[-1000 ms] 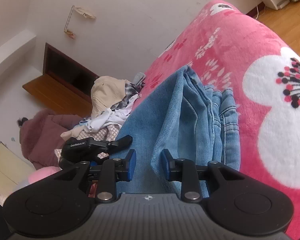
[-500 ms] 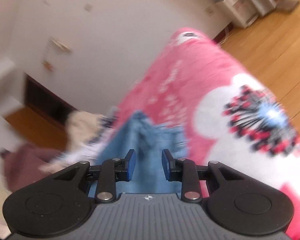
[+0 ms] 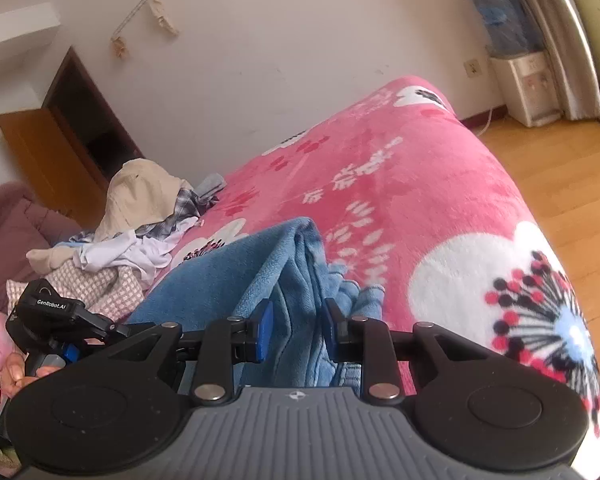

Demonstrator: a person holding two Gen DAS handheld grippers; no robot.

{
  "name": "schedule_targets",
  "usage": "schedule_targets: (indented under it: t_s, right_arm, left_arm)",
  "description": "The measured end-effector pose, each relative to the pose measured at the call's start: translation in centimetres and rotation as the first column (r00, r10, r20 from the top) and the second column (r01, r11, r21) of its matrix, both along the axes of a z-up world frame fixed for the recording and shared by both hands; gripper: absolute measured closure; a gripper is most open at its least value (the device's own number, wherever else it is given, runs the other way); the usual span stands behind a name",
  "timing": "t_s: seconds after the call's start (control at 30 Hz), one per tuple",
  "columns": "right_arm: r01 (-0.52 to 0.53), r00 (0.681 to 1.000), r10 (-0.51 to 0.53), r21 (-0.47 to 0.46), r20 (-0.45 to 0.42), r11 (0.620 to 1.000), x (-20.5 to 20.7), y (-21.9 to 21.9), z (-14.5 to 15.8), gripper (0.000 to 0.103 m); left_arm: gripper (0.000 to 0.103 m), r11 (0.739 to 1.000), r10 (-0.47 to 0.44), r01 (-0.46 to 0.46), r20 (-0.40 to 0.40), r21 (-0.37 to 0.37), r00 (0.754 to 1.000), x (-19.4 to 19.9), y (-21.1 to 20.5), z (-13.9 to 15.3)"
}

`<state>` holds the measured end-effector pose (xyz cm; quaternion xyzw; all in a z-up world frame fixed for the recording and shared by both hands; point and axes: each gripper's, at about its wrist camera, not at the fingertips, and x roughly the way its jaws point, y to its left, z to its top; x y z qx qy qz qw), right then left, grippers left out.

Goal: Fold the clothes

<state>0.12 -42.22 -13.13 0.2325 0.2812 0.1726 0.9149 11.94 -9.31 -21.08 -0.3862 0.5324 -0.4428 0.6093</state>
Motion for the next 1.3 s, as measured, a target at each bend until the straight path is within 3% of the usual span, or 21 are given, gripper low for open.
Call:
schedule_targets:
  t_s: [0.6, 0.63, 0.73, 1.3]
  right_arm:
    - [-0.041, 0.999, 0.043, -0.059, 0.025, 0.997, 1.9, 1.1, 0.1, 0.082]
    - [-0.05, 0.998, 0.052, -0.059, 0.031, 0.997, 1.8, 1.2, 0.1, 0.09]
    - [-0.06, 0.997, 0.064, -0.071, 0.048, 0.996, 1.6, 1.3, 0.5, 0.095]
    - [0.069, 0.992, -0.062, -0.06, 0.108, 0.996, -1.2, 0.9, 1.6, 0.1]
  left_arm:
    - [0.099, 1.0, 0.013, -0.013, -0.008, 0.01, 1.0, -0.2, 0.1, -0.1]
    - [0.099, 1.0, 0.016, -0.016, -0.011, 0.011, 1.0, -0.2, 0.2, -0.2]
    - [0.099, 1.0, 0.022, -0.021, -0.017, 0.012, 1.0, -0.2, 0.4, -0.4]
    - [0.099, 0.997, 0.064, -0.066, 0.047, 0.048, 0.997, -0.6, 0.8, 0.1]
